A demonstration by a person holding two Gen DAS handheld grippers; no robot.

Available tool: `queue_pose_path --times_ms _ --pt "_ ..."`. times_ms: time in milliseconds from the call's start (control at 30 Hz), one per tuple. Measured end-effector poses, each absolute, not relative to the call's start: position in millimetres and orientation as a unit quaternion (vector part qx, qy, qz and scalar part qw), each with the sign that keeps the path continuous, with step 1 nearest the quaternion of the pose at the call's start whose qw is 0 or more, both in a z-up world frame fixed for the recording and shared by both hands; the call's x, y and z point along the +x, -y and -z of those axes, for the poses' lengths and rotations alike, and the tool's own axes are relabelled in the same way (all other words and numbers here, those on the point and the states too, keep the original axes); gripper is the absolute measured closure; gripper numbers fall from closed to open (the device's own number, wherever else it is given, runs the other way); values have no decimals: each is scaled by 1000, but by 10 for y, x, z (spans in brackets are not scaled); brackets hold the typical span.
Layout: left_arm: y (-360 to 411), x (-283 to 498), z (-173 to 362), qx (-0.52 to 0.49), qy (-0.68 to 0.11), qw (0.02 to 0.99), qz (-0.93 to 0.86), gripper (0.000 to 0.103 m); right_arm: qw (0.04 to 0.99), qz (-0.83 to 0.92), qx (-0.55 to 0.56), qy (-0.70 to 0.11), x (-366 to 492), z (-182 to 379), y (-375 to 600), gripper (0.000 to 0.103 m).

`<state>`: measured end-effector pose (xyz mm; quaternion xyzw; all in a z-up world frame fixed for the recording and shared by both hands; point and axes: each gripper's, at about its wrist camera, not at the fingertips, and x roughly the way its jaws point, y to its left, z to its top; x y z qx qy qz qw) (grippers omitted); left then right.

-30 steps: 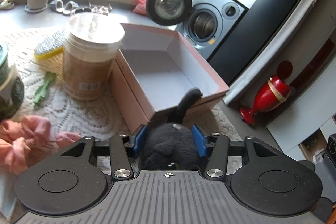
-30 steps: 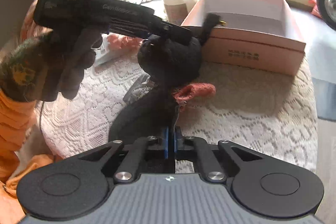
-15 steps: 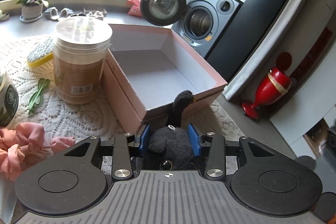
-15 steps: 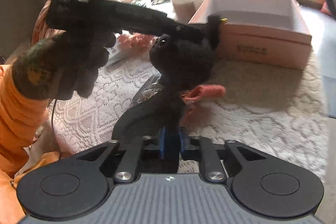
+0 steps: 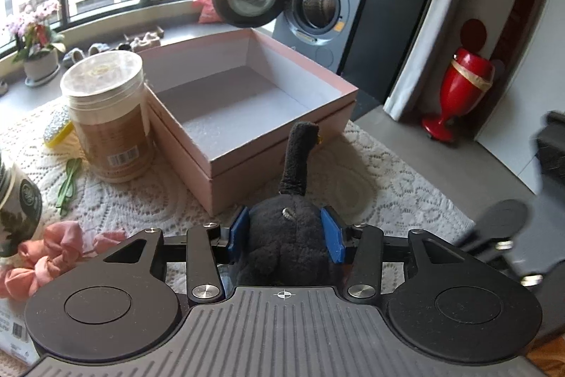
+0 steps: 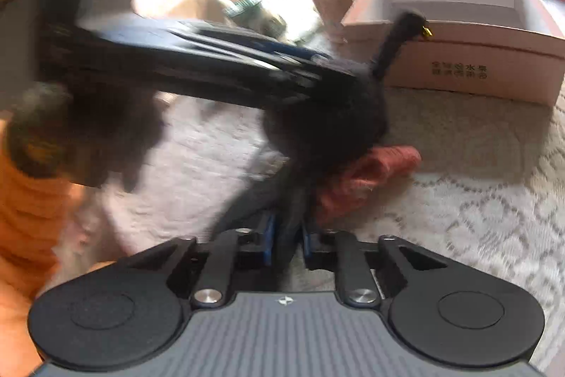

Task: Organize soft objects
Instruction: 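Lower the plush into the pink box and open the left tool while the right tool drops the cap in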

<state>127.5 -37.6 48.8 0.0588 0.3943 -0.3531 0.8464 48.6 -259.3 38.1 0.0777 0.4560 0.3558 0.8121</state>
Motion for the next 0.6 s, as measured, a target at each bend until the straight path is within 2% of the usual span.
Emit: queue_pose_path --times_ms 167,433,600 --pt "376 1276 -471 55 -389 850 351 51 843 -320 100 -420 291 -653 2873 91" --pt "213 1223 -460 30 -394 847 356 46 854 -283 160 -406 254 -734 3296 96" --pt "245 1148 -487 37 -407 841 354 46 864 -267 123 -410 266 -690 3198 97"
